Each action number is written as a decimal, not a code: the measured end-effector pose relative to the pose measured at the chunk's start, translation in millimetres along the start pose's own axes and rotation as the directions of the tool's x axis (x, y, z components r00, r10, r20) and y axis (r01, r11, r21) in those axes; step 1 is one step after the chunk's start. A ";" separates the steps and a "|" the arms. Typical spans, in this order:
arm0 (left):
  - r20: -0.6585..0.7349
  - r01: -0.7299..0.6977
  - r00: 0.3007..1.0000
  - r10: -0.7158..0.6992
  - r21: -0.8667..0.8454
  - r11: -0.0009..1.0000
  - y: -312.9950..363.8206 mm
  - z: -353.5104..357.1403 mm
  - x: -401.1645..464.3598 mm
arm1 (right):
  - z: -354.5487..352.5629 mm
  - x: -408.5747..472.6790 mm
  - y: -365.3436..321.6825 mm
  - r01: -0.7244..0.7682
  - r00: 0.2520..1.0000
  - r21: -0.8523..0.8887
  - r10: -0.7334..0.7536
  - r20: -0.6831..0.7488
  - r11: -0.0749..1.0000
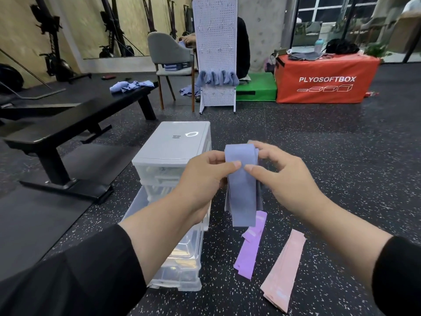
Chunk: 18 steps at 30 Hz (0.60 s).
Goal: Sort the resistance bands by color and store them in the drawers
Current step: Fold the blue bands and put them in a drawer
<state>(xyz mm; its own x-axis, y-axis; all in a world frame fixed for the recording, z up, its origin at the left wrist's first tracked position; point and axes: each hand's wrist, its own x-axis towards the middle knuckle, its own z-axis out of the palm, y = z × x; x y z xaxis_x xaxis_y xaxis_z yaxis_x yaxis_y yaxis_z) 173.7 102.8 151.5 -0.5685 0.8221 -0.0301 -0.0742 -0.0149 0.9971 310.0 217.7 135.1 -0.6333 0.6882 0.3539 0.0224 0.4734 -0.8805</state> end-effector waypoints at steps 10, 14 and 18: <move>-0.146 -0.141 0.975 0.165 0.162 0.977 9.0 6.0 -3.1 | 9.0 -2.1 -9.7 -0.038 0.995 0.403 0.072 -0.070 0.915; 0.109 -0.114 0.990 0.093 0.212 0.970 3.1 7.3 -4.4 | 13.9 -0.1 -19.6 -0.043 0.987 0.509 0.115 -0.109 0.859; 0.144 -0.124 0.985 0.099 0.179 0.976 -2.4 9.7 -7.3 | 17.7 2.5 -25.7 -0.073 0.964 0.649 0.220 -0.147 0.757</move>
<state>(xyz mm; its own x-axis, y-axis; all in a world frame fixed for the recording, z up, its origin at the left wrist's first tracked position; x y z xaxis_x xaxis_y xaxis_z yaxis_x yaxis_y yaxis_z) 186.0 102.3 150.0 -0.4495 0.8898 0.0787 0.1442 -0.0146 0.9894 294.1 197.5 153.0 -0.4923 0.8484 0.1943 -0.4389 -0.0492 -0.8972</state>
